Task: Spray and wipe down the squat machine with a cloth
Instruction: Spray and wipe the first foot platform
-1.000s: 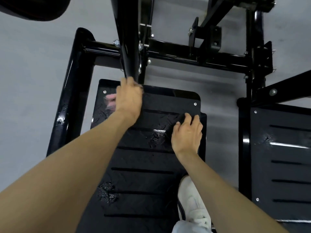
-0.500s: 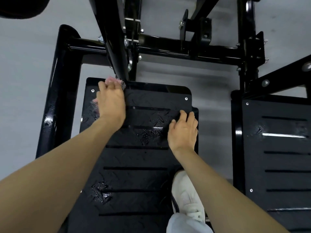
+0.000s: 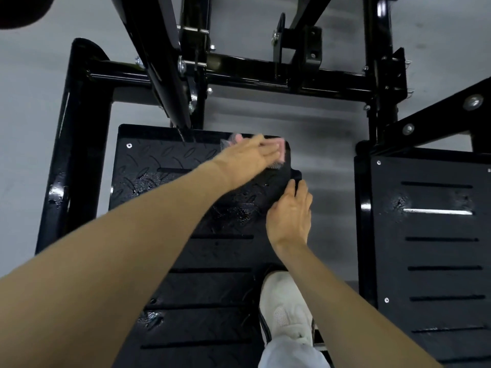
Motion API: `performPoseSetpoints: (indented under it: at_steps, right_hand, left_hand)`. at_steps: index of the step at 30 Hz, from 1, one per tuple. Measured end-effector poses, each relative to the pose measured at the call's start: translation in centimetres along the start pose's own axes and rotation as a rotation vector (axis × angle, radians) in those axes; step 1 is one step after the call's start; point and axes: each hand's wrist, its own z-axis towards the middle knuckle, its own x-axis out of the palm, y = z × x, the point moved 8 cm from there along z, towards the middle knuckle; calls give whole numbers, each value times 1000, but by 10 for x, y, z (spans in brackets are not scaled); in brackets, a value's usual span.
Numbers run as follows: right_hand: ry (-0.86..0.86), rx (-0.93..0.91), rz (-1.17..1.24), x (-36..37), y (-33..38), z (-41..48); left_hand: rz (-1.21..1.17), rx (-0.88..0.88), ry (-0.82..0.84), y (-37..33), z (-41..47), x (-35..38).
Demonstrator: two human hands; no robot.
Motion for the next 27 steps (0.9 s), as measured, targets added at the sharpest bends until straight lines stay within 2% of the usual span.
performPoseSetpoints:
  at_steps: [3,4,6,10,12,15,17,19,22,23,25,27]
  right_hand:
    - [-28,70,18,-1,-11,2]
    - [-29,97,25,-1,-15,2]
    - [-24,139,25,0,-23,0]
    - [-11,211,35,1,-35,-3]
    - [-3,234,66,4,-38,-6]
    - [17,237,155,7,-45,-13]
    - [25,243,194,8,-53,-15]
    - [28,262,205,9,-60,-13]
    - [28,300,236,11,-62,-14]
    - [22,289,244,11,-59,-15]
    - [6,238,234,13,-48,-17]
    - [-16,191,183,13,-40,-20]
  left_hand:
    - [-103,-263,-30,13,-2,-4]
    - [-133,-296,-20,4,-2,1]
    - [-187,-236,38,-27,-4,16]
    - [-115,77,122,-62,-4,19]
    - [-105,50,93,-46,-2,9]
    - [-175,-257,-28,-11,-5,5]
    - [-239,-390,-15,-15,-10,16]
    - [-163,-304,50,-45,-12,28]
    - [-111,-19,-73,-71,-20,20]
    - [-74,39,-22,-66,-23,21]
    - [-20,9,30,-34,-29,20]
    - [3,-220,-3,3,-38,12]
